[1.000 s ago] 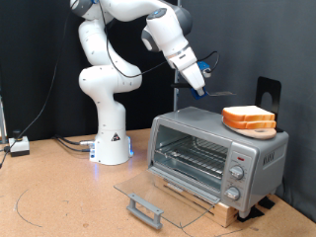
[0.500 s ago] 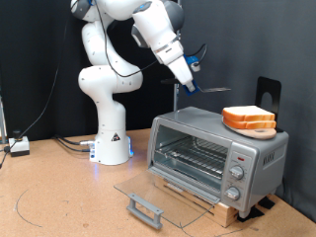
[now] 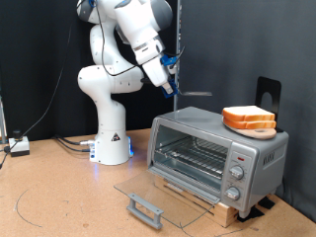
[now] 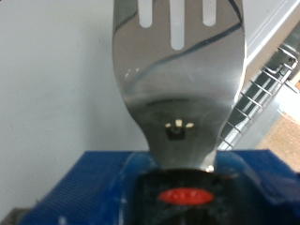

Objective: Make a piece of toast with the oven

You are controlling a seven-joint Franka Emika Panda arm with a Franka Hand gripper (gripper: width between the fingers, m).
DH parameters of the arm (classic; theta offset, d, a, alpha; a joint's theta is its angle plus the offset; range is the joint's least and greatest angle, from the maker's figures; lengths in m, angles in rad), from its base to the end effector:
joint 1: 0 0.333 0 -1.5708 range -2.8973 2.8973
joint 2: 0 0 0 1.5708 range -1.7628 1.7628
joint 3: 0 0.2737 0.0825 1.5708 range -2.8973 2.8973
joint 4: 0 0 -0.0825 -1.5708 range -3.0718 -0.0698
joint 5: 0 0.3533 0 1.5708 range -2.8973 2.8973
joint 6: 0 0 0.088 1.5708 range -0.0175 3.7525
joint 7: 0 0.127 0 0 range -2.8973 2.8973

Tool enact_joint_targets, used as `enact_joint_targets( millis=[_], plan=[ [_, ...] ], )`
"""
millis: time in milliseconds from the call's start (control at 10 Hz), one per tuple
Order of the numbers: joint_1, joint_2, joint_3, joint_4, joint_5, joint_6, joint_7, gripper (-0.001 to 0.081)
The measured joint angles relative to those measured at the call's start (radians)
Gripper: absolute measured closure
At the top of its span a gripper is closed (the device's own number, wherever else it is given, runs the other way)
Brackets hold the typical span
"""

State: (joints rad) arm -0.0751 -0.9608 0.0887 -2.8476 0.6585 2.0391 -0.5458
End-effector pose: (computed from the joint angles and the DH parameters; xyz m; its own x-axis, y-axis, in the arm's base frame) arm 0.2967 0.0447 0.4244 0.9237 0.1774 0.3396 0.3138 -0.8589 -0.4048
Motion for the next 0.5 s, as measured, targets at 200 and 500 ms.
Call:
enact_joint_targets(
  millis=[200,500],
  plan=[
    [-0.021,-0.001,-0.073,0.003,-0.022,-0.048,-0.063,0.0381],
    [-0.023,0.001,-0.043,0.009,-0.093,-0.046,-0.074,0.0381]
  ],
)
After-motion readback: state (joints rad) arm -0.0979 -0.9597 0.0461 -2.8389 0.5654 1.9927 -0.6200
